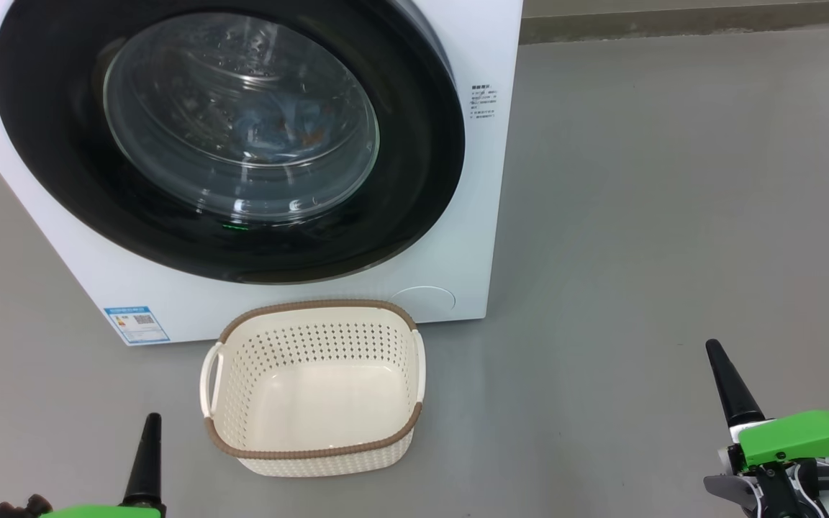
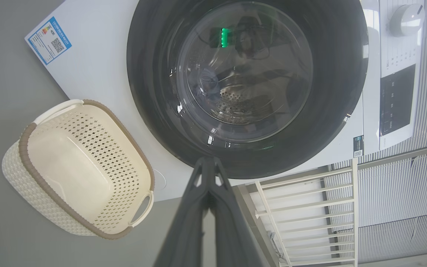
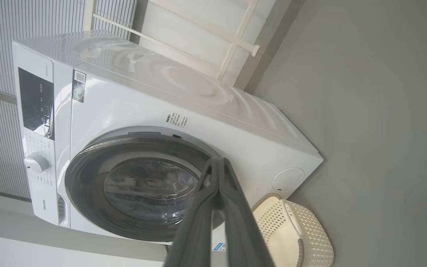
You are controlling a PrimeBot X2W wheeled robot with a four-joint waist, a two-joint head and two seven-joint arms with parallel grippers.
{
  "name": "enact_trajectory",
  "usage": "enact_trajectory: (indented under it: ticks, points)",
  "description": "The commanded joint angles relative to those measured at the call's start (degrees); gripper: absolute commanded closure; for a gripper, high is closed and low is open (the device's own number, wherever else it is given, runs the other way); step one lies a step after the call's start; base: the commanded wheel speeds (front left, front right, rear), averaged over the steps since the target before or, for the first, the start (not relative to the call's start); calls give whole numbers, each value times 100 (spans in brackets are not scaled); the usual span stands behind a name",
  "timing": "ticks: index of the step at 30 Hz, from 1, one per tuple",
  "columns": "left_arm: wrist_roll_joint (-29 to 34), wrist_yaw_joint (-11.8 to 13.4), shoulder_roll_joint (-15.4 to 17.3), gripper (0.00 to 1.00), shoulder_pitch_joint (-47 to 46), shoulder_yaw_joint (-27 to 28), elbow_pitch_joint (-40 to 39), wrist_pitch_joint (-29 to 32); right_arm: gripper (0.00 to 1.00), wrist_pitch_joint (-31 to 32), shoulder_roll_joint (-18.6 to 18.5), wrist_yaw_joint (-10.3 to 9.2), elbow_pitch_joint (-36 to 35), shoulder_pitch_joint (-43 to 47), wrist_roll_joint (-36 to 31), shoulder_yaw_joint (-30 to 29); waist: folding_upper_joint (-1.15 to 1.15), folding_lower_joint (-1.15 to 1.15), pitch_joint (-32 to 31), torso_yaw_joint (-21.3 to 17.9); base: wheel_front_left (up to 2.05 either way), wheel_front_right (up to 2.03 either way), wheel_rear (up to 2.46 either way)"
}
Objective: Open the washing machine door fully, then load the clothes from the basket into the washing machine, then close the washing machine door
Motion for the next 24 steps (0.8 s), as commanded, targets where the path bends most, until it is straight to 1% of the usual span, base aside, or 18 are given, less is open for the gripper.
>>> enact_trajectory:
  ticks: [1,24]
  points:
    - [-98,-32,38,100,-250,173,-186,52,100,39,-26,5,-182,-118,128,34,0,0,1,0,0,0,0]
    - [-1190,-77,-82,100,-280,428,-251,437,100,431,167,2,-259,-100,1363,-318,0,0,23,11,0,0,0]
